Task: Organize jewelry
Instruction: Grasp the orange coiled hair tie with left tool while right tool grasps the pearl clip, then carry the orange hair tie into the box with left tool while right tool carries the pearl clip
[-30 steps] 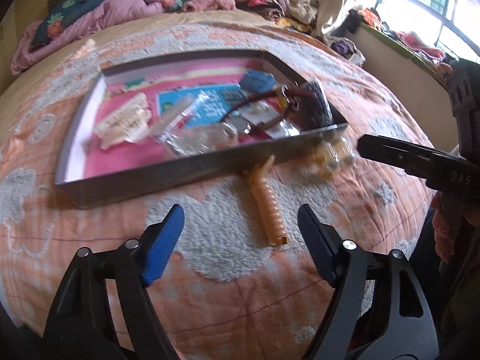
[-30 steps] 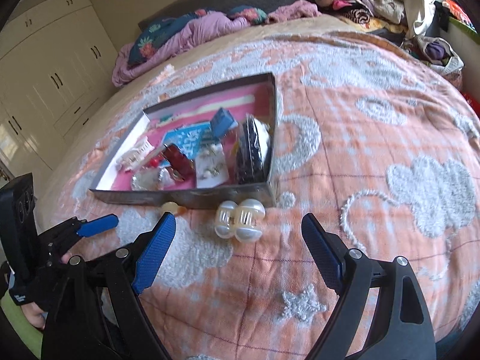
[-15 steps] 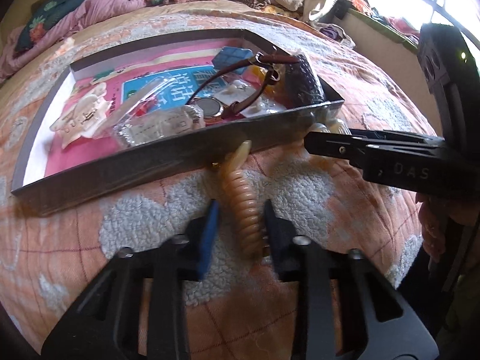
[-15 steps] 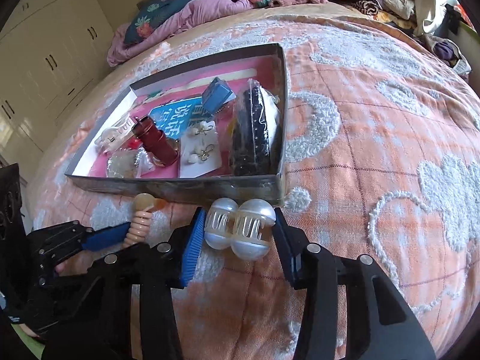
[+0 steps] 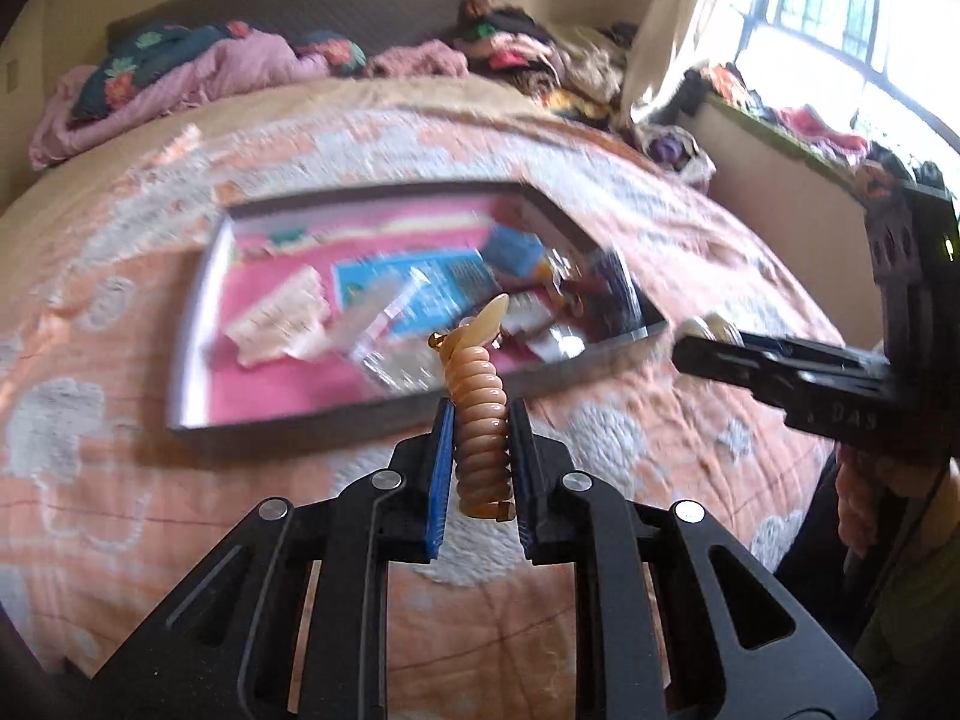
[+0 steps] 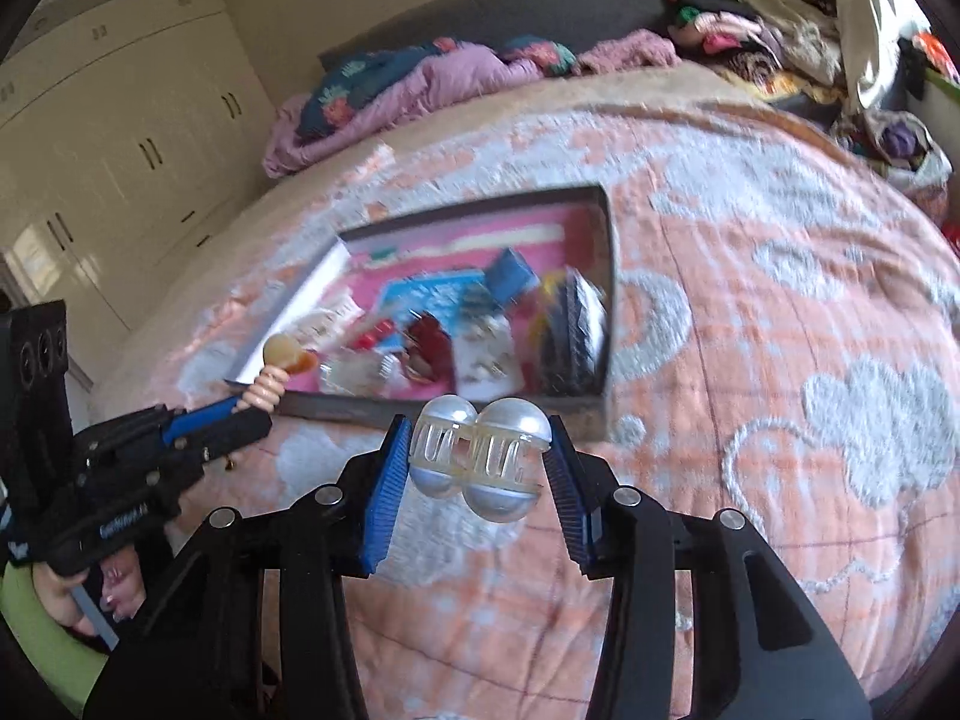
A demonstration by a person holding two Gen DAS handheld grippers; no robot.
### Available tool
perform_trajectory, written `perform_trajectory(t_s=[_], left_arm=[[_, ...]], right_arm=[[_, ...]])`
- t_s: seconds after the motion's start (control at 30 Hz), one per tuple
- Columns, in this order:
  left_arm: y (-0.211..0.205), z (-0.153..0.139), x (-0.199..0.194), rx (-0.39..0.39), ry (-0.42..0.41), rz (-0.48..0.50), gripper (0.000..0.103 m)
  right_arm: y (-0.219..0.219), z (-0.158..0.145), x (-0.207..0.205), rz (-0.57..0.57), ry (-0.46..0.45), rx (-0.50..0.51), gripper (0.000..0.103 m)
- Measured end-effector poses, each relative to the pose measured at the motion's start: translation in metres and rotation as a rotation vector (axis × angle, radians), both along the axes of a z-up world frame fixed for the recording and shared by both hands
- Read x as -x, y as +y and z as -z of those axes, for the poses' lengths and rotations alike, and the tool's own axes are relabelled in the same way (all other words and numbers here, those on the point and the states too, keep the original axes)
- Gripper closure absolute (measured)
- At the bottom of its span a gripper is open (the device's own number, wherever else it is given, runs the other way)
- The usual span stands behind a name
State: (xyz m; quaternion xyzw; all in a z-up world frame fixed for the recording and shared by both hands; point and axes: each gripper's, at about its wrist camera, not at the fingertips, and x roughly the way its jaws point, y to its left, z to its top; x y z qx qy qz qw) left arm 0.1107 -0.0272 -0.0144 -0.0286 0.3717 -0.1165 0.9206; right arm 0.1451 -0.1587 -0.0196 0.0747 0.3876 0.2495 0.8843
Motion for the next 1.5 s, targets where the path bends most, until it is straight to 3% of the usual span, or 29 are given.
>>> perform_trajectory(t_s=[0.2, 0.6, 1.03, 1.5], left_arm=[[0.026, -0.019, 0.001, 0.023, -0.049, -0.072, 0.092], [0.059, -0.031, 0.0, 0.046, -0.088, -0.16, 0.092], [0.071, -0.023, -0.015, 0.058, -0.071, -0.198, 0.092], [0.067, -0.006, -0.042, 0.051, -0.014, -0.19, 0.092]], right_arm=[[0.014, -0.025, 0.007, -0.029, -0.066, -0.01, 0.06], [0.035, -0.045, 0.001, -0.054, -0.124, -0.011, 0.06], [0.042, -0.059, -0.018, -0.038, -0.171, -0.005, 0.06], [0.032, -0.051, -0.044, 0.012, -0.166, 0.025, 0.06]])
